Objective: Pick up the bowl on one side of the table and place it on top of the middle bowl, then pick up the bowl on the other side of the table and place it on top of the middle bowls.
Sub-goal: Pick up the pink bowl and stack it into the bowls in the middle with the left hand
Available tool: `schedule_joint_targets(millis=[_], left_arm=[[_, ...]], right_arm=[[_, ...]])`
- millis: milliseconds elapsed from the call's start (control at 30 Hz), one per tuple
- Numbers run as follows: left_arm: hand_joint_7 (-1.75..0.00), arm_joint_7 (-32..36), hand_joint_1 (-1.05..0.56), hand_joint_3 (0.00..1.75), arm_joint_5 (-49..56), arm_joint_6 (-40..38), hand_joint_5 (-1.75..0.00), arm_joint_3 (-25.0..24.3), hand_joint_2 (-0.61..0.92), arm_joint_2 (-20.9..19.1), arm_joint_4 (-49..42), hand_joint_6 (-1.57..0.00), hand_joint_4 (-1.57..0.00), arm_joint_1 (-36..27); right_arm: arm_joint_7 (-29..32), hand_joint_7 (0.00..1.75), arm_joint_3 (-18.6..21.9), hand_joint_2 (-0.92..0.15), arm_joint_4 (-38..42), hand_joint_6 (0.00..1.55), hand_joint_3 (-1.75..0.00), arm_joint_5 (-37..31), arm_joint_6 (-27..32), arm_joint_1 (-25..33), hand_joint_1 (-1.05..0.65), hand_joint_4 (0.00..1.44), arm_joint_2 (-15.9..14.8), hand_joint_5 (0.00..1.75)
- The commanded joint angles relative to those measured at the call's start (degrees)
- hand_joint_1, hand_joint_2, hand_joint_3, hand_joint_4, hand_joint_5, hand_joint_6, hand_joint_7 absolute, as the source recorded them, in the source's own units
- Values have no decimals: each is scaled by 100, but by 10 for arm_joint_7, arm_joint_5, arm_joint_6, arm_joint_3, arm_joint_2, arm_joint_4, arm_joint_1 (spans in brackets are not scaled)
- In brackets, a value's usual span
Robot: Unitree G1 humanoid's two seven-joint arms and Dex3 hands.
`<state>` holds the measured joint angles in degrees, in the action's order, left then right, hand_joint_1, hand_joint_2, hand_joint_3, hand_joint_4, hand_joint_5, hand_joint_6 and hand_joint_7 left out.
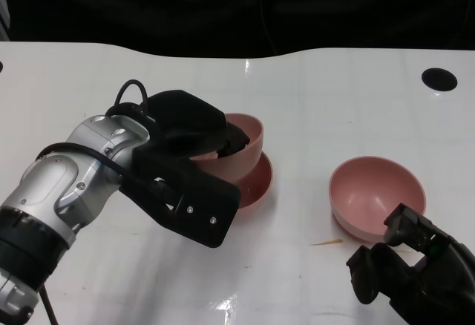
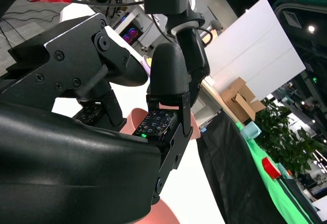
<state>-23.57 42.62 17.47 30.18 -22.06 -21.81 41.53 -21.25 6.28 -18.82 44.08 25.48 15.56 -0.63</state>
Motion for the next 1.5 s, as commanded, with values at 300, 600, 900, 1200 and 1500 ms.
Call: schedule_joint_targets(millis=[300,600,900,1200,1500], left_arm=[[-32,7,-23,7,11,15,-138,18,92,6,-20,-104,-81,1],[-47,5,-23,8,9,16,-165,25,92,11,-23,-106,-72,2],[-125,14,-20,11,11,17,-175,27,92,11,-21,-69,-69,-5],[-130,45,-19,6,16,37,-175,25,91,6,-24,-66,-70,-12],[-1,34,-83,34,26,21,-5,21,92,-9,9,-65,-49,-32]], right_arm=[[7,146,-11,-51,-14,78,-114,-12,-14,9,-6,82,6,175],[18,144,-16,-50,-23,80,-115,-6,-8,11,-6,83,4,175],[10,142,-15,-50,-19,81,-114,-4,-12,10,-5,83,3,175],[17,142,-16,-50,-24,82,-115,-5,-11,12,-5,83,5,175],[11,141,-13,-50,-22,82,-118,2,-9,10,-4,83,1,175]])
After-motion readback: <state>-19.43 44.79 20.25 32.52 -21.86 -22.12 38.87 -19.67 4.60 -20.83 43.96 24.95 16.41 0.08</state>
